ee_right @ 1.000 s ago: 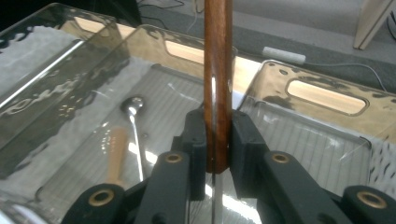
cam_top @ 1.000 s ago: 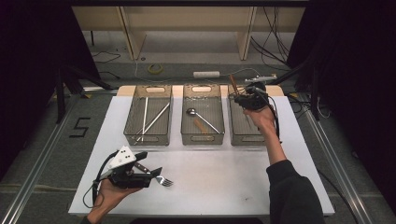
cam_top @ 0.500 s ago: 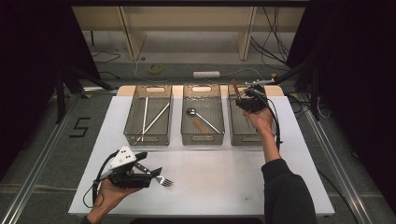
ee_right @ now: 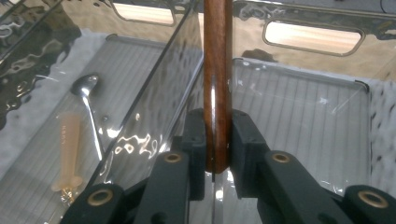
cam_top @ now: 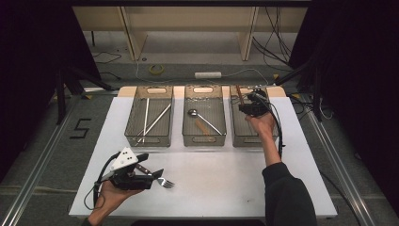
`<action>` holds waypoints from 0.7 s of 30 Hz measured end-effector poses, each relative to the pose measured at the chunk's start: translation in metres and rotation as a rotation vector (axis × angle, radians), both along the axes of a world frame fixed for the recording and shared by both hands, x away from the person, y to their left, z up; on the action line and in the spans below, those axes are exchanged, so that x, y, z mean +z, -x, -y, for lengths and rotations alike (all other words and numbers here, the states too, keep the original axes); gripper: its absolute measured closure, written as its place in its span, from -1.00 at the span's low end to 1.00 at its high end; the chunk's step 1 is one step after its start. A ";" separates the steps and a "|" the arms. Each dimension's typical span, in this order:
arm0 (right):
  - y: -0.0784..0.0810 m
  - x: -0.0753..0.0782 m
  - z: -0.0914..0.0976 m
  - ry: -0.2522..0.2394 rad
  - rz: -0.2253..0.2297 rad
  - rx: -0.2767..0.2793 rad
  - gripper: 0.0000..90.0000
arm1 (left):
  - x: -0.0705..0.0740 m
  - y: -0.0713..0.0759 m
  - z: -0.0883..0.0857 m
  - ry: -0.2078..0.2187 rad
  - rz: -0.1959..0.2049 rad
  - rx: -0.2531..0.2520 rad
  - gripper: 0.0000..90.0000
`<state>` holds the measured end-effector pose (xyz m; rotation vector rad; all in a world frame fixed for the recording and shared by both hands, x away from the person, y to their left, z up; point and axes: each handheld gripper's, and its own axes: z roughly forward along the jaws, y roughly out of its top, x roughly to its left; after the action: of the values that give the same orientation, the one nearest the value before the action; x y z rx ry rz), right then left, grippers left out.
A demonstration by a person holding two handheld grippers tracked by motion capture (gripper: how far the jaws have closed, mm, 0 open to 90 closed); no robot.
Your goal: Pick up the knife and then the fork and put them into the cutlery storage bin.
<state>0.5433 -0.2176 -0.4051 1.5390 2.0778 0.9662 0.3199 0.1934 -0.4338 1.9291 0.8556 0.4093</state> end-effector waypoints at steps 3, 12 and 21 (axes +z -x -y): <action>-0.001 -0.002 0.000 -0.007 -0.015 -0.014 0.73 | 0.000 0.000 0.000 -0.001 -0.001 0.000 -0.56; -0.001 -0.006 0.005 -0.049 -0.033 -0.028 0.50 | 0.000 0.000 0.000 0.000 -0.001 0.001 -0.56; 0.014 0.006 0.010 -0.056 0.015 0.032 0.30 | -0.001 -0.001 -0.001 -0.002 -0.004 0.008 -0.55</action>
<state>0.5298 -0.2274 -0.3989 1.5251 2.0873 1.0533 0.3209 0.1942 -0.4344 1.9301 0.8660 0.4112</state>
